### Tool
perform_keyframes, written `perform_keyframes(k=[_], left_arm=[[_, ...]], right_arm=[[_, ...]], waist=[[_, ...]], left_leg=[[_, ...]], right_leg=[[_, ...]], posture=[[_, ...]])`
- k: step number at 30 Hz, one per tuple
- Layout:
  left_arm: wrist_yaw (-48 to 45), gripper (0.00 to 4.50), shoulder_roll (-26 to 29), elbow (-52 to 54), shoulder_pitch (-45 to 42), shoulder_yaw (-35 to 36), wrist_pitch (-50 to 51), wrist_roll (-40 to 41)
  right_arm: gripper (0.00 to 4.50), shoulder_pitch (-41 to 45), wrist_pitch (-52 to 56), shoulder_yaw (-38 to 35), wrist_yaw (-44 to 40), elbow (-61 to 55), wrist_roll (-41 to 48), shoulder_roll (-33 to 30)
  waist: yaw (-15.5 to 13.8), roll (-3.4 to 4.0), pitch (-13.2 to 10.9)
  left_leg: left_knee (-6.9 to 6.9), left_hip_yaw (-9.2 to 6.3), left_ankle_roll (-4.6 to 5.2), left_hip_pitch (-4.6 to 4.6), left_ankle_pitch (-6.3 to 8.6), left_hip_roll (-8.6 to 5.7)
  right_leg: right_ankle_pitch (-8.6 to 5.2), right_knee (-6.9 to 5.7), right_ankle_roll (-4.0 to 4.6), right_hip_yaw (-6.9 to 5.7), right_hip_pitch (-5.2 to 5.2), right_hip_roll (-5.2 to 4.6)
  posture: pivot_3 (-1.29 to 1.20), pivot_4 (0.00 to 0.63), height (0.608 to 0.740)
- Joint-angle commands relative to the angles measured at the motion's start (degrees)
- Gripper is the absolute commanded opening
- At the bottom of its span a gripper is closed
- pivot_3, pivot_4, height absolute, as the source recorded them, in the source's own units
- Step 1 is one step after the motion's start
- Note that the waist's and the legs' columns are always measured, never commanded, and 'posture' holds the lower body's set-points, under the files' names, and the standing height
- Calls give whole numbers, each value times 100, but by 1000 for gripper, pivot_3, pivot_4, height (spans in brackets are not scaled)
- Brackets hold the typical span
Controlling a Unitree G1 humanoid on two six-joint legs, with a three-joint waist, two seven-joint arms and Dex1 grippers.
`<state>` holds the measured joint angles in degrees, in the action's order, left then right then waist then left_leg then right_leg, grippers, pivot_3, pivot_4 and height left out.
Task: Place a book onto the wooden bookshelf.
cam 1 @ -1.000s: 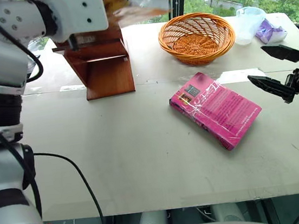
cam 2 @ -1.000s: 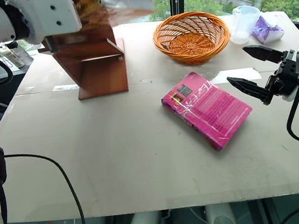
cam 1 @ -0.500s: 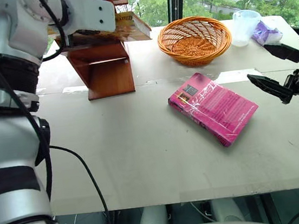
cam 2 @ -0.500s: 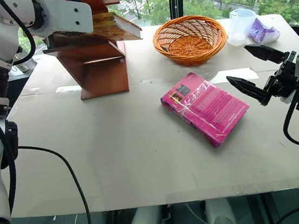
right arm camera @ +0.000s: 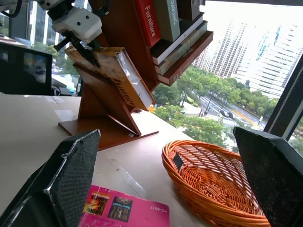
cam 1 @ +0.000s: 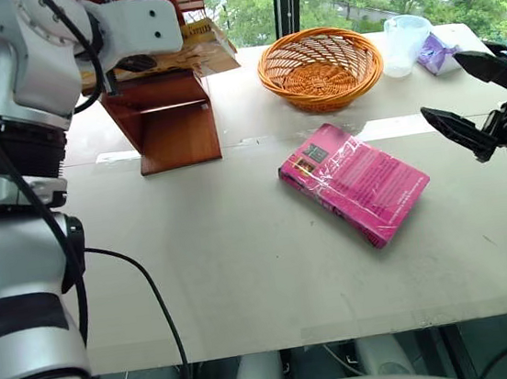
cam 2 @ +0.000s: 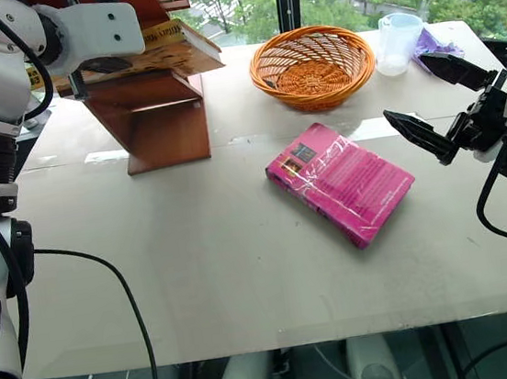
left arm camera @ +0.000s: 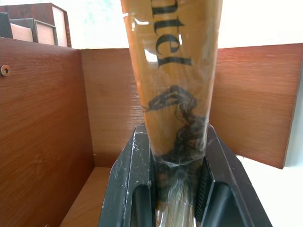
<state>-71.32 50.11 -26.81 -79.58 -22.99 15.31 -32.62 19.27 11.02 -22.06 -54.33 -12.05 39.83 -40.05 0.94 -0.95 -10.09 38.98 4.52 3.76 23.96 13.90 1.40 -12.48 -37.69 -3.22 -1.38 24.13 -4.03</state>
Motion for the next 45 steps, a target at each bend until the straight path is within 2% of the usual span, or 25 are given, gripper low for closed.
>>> perform_keyframes(k=[1, 4, 5, 8, 9, 12, 18, 20, 23, 25, 27, 28, 30, 33, 36, 40, 45], left_arm=[[70, 864, 26, -216, 125, 2, 307, -196], [48, 2380, -27, -43, 84, 96, 455, -133], [-19, 2681, -13, 73, 66, 163, 529, -84], [-333, 4204, 140, 637, 140, 421, 840, 155], [-454, 4459, 191, 865, 195, 548, 1066, 275], [-793, 4459, 425, 1537, 475, 878, 1685, 567], [-1109, 4459, 38, 3419, 899, 2371, 4235, 2305], [-1145, 4459, -401, 4153, 1167, 3198, 5147, 3199], [-519, 4459, -1394, 4928, 1514, 4069, 6083, 3859], [140, 4459, -2148, 5234, 1787, 4445, 6114, 4043], [854, 4459, -3184, 5678, 2264, 4777, 5660, 4305], [1010, 4459, -3555, 5863, 2762, 4760, 5546, 4470], [1252, 4459, -3889, 6063, 3421, 4689, 5432, 4702], [1360, 4459, -3793, 6166, 4620, 4404, 4838, 4905], [1395, 4459, -3516, 6033, 5695, 4330, 4167, 5016], [1259, 4459, -2851, 5680, 6596, 4458, 3439, 5147], [1030, 4459, -2078, 5462, 7600, 4556, 2696, 5226]], right_arm=[[4500, 187, -178, 24, -38, 4, -18, 35], [4500, 241, -177, 38, -61, 10, 11, 41], [4500, 248, -161, 31, -69, -7, 35, 37], [4500, 221, -94, -40, -79, -77, 155, 17], [4500, 203, -76, -62, -86, -99, 188, 7], [4500, 150, -23, -112, -117, -131, 275, -35], [4500, 178, 202, -153, -180, -142, 444, -226], [4500, 222, 285, -149, -205, -101, 491, -311], [4500, 271, 360, -114, -218, -47, 498, -396], [4500, 266, 444, -110, -182, -61, 504, -437], [4500, 164, 512, -117, -167, -58, 430, -494], [4500, 27, 541, -136, -187, -33, 370, -532], [4500, -159, 570, -170, -221, -3, 318, -592], [4500, -571, 606, -403, -282, 126, 223, -769], [4500, -1386, 566, -905, -370, 343, -109, -1034], [4500, -2328, 320, -1439, -515, 678, -590, -1231], [4500, -3003, 25, -1724, -663, 1153, -1043, -1287]], waist=[[3, 0, 0], [4, 0, -4], [-3, -14, -12], [-17, -16, -13], [-21, -16, -12], [-19, -16, -13], [-57, -22, -16], [-56, -22, -16], [-43, -20, -14], [-63, -17, -12], [-50, -19, -13], [-52, -3, -1], [-40, -18, -9], [-17, -18, -10], [-51, -15, -8], [-147, -15, -7], [-148, -10, -2]], left_leg=[[0, 0, 0, -1, 0, 0], [0, 6, 0, -5, 0, 1], [0, 5, 0, -3, 0, 1], [0, 3, 0, 22, 0, 0], [5, 2, 0, 42, 0, -1], [24, 1, -11, 95, -7, -3], [29, -9, -13, 100, -7, -7], [35, -17, -3, 94, -1, -9], [40, -20, 2, 78, 2, -9], [44, -30, 2, 70, 2, -9], [50, -39, 1, 67, 0, -9], [49, -39, -1, 66, -1, -9], [47, -33, -2, 30, 0, -12], [29, -32, -2, 20, 1, -9], [21, -30, -2, 17, 1, -9], [21, -30, 3, 11, 5, -11], [21, -25, 6, -10, 9, -9]], right_leg=[[0, -1, 0, 0, 0, 0], [0, -5, -1, 6, 1, 1], [0, -5, 0, 5, 3, 1], [6, 2, 9, 3, 17, -1], [9, 4, 13, 3, 32, -2], [9, 0, 10, 6, 76, -4], [3, 4, 0, -4, 71, -9], [2, 5, -2, -9, 60, -10], [-4, -7, -10, -8, 48, -10], [-6, -18, -14, -15, 38, -9], [-3, -22, -11, -21, 31, -7], [1, -19, -6, -19, 31, -4], [2, -10, 2, -15, -8, -11], [3, 1, 4, -7, -11, -6], [3, 1, 6, -6, -9, -10], [-11, 14, 30, -12, -21, -16], [-8, 18, 37, -7, -31, -48]], posture=[[0, 150, 733], [0, 150, 733], [0, 150, 733], [0, 150, 733], [0, 150, 733], [0, 150, 733], [0, 150, 733], [0, 150, 733], [0, 150, 733], [0, 150, 733], [0, 150, 733], [0, 150, 733], [0, 150, 733], [0, 150, 733], [0, 150, 733], [0, 150, 733], [0, 150, 733]])
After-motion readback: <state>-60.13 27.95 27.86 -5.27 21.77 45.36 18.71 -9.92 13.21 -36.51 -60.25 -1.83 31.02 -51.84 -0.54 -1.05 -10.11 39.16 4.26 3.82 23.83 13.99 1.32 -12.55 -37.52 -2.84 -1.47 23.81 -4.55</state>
